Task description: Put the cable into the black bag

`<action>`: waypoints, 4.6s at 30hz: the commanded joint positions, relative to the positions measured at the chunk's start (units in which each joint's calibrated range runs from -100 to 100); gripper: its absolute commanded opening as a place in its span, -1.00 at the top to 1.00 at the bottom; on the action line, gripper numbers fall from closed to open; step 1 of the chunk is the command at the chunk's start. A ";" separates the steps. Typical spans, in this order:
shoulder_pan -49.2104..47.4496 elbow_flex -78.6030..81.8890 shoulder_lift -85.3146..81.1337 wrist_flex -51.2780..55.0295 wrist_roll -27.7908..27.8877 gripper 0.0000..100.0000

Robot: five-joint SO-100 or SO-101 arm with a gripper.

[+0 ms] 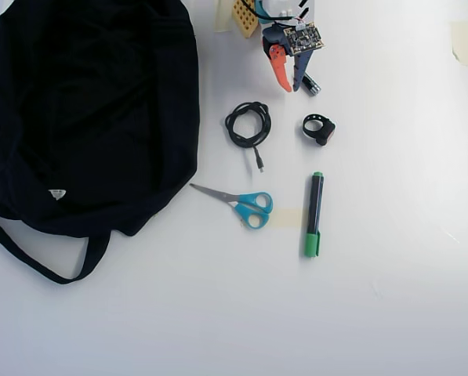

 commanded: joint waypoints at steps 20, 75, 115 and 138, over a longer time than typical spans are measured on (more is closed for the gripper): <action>0.11 1.25 -0.83 0.41 0.29 0.95; -0.41 1.25 -0.83 -0.63 -0.07 0.95; 14.32 -76.29 77.43 -45.59 -0.07 0.95; 15.74 -107.65 105.81 -47.40 0.03 0.95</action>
